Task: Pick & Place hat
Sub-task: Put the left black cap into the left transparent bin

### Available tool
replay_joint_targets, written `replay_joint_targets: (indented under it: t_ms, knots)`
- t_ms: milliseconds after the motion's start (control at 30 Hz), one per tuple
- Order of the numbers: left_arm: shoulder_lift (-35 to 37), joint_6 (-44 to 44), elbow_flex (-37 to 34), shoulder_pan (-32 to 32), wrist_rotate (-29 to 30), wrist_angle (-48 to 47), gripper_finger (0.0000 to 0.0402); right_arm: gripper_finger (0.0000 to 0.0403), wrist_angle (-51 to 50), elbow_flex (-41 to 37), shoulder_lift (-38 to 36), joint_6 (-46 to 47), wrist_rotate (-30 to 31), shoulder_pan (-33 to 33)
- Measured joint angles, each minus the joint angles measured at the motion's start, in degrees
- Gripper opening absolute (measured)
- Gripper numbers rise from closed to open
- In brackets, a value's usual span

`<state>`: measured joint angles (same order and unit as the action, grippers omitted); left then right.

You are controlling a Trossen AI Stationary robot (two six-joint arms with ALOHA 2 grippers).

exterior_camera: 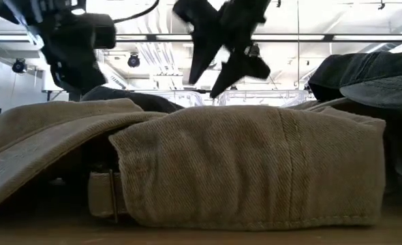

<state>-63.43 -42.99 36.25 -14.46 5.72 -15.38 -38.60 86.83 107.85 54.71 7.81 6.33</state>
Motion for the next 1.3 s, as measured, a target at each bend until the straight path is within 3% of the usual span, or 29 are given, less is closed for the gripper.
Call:
replay_joint_targets:
  t_ms: [100, 233, 467, 633, 767, 900, 1067, 1167, 1300]
  knots:
    - [-3.4, -0.7, 0.0, 0.0, 0.0, 3.5, 0.0206, 0.0217, 6.4, -3.6, 0.0, 4.1, -0.1, -1.0]
    - [-8.7, -0.7, -0.1, 0.0, 1.1, -1.7, 0.0206, 0.0217, 10.8, -6.8, 0.0, 7.4, -0.4, -1.2]
    - [-14.7, 4.7, -0.1, 0.1, 12.6, -11.5, 0.0206, 0.0217, 16.7, -11.2, 0.0, 9.9, -5.3, -0.6]
    - [-16.2, 15.7, 0.0, -0.3, 18.8, -11.7, 0.0206, 0.0217, 16.8, -11.5, 0.0, 9.8, -4.7, -0.8]
    - [-15.3, 25.7, 0.0, -3.0, 19.5, -16.9, 0.0203, 0.0217, 16.4, -11.4, -0.1, 9.4, -4.4, -0.7]
    - [-12.0, 27.6, 0.4, -7.0, 19.9, -22.4, 0.0192, 0.0217, 16.2, -10.6, -0.2, 8.1, -4.1, -0.7]
    - [-5.8, 13.8, 6.6, -9.9, 25.1, -31.8, 0.0177, 0.0217, 16.1, -10.4, -0.3, 7.4, -2.6, -0.8]
    - [-1.7, -3.1, 10.3, -9.8, 30.4, -33.1, 0.0173, 0.0217, 16.1, -10.4, -0.4, 6.8, -2.2, -0.9]
    - [1.7, -23.2, 9.7, -8.8, 32.1, -28.8, 0.0172, 0.0217, 16.2, -10.4, -0.4, 6.8, -1.7, -1.2]
